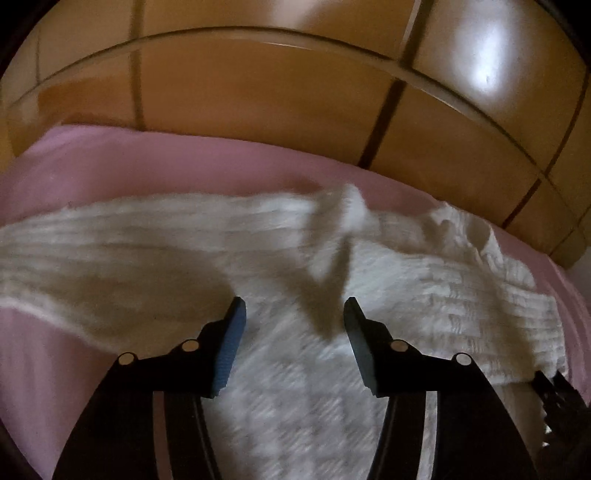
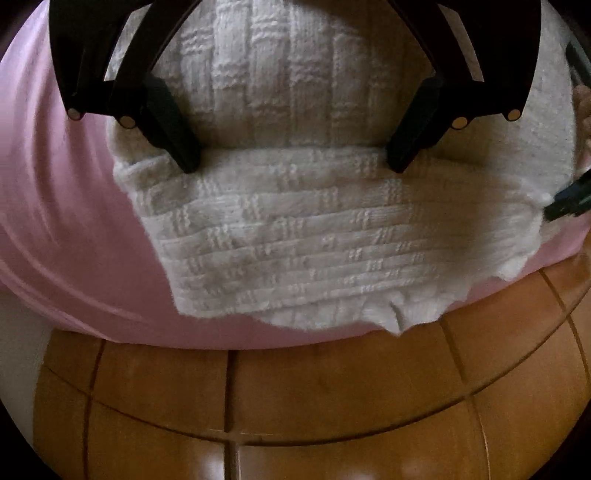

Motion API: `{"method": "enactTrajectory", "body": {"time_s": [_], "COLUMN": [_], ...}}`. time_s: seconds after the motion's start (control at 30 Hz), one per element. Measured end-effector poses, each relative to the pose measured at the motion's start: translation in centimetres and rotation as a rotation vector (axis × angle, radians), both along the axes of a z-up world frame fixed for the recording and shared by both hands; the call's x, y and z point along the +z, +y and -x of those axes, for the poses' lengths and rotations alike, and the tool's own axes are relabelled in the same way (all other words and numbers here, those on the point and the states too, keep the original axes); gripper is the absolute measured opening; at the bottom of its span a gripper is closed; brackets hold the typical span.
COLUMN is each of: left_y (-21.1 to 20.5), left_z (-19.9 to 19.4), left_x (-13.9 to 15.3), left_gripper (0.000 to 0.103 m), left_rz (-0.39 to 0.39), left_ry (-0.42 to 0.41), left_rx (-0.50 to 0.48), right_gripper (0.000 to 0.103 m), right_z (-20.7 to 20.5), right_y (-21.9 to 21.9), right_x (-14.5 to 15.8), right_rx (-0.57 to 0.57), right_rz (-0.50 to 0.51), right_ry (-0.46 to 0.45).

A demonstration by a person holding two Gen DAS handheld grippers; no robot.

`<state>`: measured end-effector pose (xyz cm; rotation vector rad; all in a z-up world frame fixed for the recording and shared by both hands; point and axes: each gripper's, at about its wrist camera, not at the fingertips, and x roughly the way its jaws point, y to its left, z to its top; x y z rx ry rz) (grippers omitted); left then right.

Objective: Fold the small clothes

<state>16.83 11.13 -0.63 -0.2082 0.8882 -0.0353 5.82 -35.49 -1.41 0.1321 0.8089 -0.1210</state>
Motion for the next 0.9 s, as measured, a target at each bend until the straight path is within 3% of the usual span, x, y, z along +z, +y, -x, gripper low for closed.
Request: {"method": "enactTrajectory", "body": {"time_s": [0.17,0.33,0.43,0.57,0.67,0.8,0.9], "left_y": [4.5,12.8,18.4,26.6,31.5,36.2,38.0], "left_z": [3.2,6.7,9.1,12.1,13.5,14.0,13.1], "left_x": [0.7,0.8,0.8,0.4,-0.1,-0.7,-1.0], "left_gripper": [0.054,0.054,0.059,0.059,0.059,0.059,0.059], "left_rz": [0.145,0.338,0.387,0.463,0.509,0.598,0.622], "left_ry": [-0.001,-0.006,-0.032,-0.055,-0.065,-0.069,-0.063], "left_rx": [0.036,0.165,0.300,0.532,0.646,0.728,0.753], "right_gripper": [0.101,0.101,0.101,0.101,0.101,0.101,0.101], "right_z": [0.0,0.1,0.1,0.1,0.6,0.7,0.7], "right_y": [0.6,0.3,0.3,0.2,0.1,0.2,0.2], "right_x": [0.0,-0.2,-0.3,-0.4,-0.3,-0.2,-0.2], "right_rx": [-0.009,-0.013,-0.015,-0.015,-0.018,-0.019,-0.018], "right_rz": [0.040,0.040,0.037,0.026,0.018,0.019,0.020], "right_ry": [-0.003,-0.005,-0.007,-0.009,-0.010,-0.010,-0.010]}}
